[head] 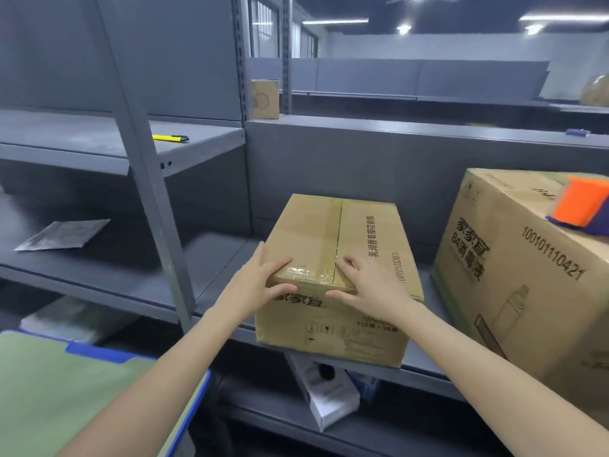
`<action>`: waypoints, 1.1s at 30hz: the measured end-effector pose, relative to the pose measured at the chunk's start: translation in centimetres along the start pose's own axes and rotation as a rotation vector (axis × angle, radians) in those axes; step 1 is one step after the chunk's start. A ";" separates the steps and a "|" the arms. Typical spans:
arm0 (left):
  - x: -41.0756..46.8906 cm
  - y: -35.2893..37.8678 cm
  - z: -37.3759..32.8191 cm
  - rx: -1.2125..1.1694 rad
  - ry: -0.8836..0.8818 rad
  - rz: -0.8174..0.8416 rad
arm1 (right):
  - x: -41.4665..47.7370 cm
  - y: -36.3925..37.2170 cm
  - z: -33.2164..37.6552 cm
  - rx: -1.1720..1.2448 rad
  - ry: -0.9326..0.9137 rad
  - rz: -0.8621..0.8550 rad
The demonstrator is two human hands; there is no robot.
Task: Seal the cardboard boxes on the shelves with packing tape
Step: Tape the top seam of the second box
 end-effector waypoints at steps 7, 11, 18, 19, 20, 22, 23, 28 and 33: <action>-0.2 -0.3 0.0 0.010 -0.035 -0.013 | -0.2 0.1 0.4 0.044 0.022 -0.023; -1.0 -1.6 0.2 0.009 -0.042 -0.019 | -0.1 0.2 1.3 0.057 0.014 -0.065; -0.4 -9.0 -3.3 0.187 0.148 -0.156 | 0.0 -0.7 3.1 0.279 0.071 -0.242; -0.2 -9.7 -4.5 0.205 0.198 -0.200 | -0.2 -1.0 2.8 0.327 0.080 -0.251; 0.1 -10.0 -5.6 0.220 0.234 -0.230 | -0.4 -1.4 2.3 0.363 0.083 -0.253; 0.6 -10.1 -7.6 0.210 0.287 -0.269 | -1.0 -2.7 1.3 0.409 0.083 -0.268; 0.9 -9.9 -8.5 0.176 0.321 -0.286 | -1.2 -3.6 0.8 0.422 0.077 -0.290; 2.2 -7.9 -13.2 -0.068 0.493 -0.148 | -1.3 -9.6 -0.1 0.339 -0.024 -0.380; 3.1 -6.7 -14.2 -0.143 0.470 -0.063 | -1.8 -13.3 -2.0 0.270 -0.007 -0.254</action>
Point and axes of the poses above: each hand's wrist, its own x-axis towards the middle knuckle, its own y-axis out of the palm, z = x × y, the point moved 4 cm from there along x, towards the middle knuckle, and after that the axes turned 2 degrees about -z, right-handed, at the moved point
